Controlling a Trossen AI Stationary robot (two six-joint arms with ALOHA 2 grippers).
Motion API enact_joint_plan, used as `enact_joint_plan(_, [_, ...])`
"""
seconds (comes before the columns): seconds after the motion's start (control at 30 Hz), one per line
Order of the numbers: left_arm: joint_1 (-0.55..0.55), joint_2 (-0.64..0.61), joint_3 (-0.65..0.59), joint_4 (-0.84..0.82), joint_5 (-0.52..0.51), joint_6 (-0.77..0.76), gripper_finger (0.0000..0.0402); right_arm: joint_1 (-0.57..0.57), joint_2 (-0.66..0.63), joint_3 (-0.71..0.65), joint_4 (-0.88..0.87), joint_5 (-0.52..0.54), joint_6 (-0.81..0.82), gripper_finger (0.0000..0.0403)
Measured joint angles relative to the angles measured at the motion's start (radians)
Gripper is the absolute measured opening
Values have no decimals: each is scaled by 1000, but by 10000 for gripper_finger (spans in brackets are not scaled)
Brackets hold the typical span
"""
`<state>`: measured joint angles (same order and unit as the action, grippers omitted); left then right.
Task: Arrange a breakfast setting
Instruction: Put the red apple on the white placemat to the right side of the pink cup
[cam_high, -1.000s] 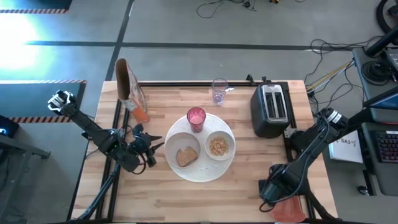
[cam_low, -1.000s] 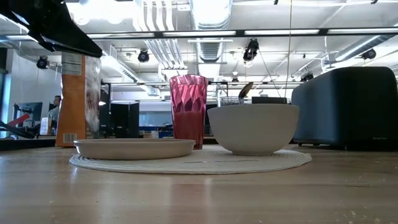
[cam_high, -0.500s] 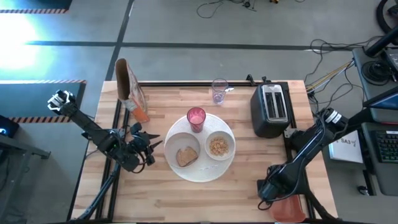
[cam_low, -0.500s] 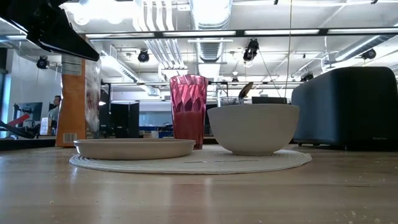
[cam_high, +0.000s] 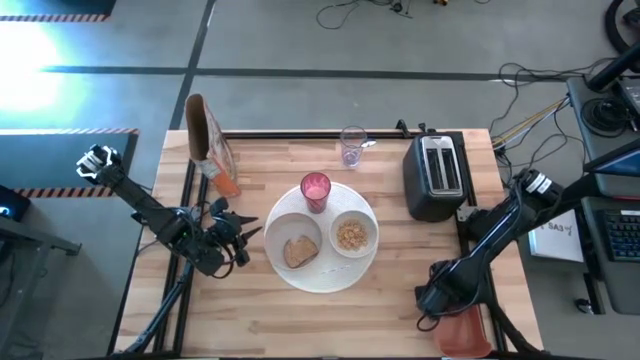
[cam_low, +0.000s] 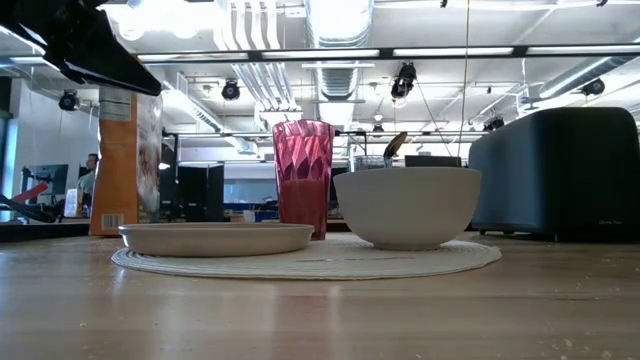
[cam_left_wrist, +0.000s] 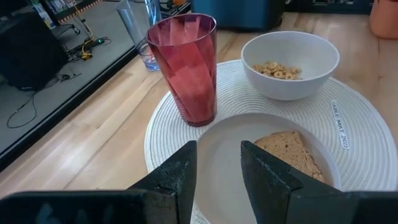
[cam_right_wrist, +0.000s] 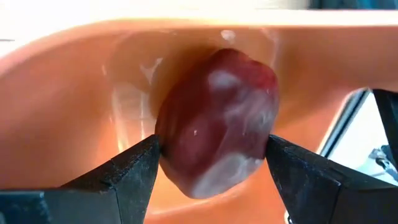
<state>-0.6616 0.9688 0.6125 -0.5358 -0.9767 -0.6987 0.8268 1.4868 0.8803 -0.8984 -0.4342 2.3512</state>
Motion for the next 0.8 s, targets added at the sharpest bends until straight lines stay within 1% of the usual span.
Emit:
enact_joint_plan(0.17, [0,0,0,13,0,0,108,0,1,-54,72,8,-52,275])
enact_joint_plan(0.27, [0,0,0,18,0,0,108,0,2,-77,82,8,-71,266])
enact_joint_plan(0.37, [0,0,0,22,0,0,108,0,2,-89,86,8,-91,250])
enact_joint_plan(0.63, [0,0,0,31,0,1,108,0,4,-93,84,8,-102,190])
enact_joint_plan(0.8, [0,0,0,33,0,1,108,0,-1,-95,104,1,-124,184])
